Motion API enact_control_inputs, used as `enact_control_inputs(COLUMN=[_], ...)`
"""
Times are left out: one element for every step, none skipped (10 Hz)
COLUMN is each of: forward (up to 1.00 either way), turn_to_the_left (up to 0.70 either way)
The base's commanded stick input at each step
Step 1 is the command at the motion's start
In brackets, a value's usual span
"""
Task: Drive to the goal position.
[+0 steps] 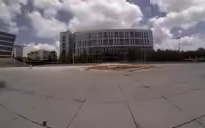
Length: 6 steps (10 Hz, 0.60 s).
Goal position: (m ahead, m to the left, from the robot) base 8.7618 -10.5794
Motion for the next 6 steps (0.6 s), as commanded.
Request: enact_control_inputs(forward=[0.70,0.70,0.70,0.70,0.70,0.70], turn_to_the_left=[-0.33,-0.33,-0.33,-0.33,-0.33,-0.33])
